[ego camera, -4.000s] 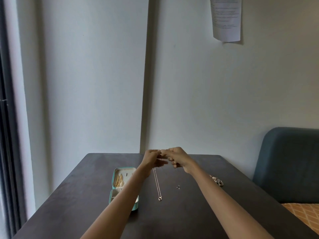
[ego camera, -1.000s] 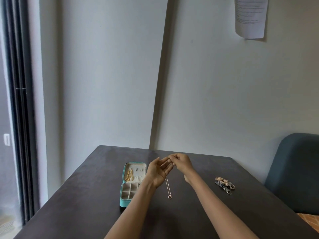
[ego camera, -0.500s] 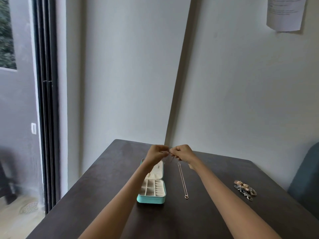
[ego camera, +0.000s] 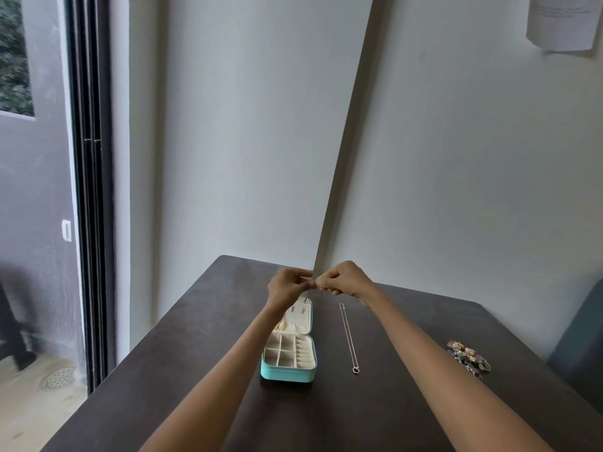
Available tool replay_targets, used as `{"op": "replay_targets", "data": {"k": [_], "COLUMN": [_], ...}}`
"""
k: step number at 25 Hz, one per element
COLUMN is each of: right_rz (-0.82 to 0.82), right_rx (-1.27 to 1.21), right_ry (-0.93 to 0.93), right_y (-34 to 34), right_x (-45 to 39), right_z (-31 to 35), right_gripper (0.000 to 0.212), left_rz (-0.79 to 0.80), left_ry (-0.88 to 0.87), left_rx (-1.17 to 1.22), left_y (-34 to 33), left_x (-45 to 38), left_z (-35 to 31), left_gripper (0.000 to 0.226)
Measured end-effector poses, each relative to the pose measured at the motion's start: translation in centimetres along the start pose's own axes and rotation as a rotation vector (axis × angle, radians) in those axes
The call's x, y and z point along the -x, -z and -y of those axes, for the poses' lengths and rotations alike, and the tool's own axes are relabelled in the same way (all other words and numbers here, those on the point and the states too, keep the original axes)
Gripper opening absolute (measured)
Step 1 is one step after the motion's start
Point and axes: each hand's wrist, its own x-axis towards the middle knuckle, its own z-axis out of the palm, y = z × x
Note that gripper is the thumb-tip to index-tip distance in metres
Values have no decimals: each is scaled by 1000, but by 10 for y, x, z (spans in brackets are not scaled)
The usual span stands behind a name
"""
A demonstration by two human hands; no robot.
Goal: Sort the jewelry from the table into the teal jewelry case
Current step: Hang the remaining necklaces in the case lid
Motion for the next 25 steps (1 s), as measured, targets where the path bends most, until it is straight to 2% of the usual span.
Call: {"op": "replay_targets", "data": {"k": [3,6,11,17,21,25], "right_rz": [38,-5,-39,-12,25,17], "right_rx": [96,138,128,88,88,120], "right_ry": [-4,-11,15,6,-14,-19], "right_y": [0,-7,-28,-56,-68,-75], "right_x": [-3,-6,-4,-3,-7,-13], "right_z": [-2,-3,-8,-22,-30,-31], "right_gripper": [6,10,15,13,12,12], "left_rz": [-17,-16,136,-123,-39,-26], "left_ry": [8,21,40,208,377,401], "left_rx": [-7,-8,68,45,74,110], "left_y": [4,9,24,36,32,29], "left_x": [2,4,13,21,22,17], "left_z": [3,8,26,52,71,86], "left_gripper": [29,30,40,35,50,54]}}
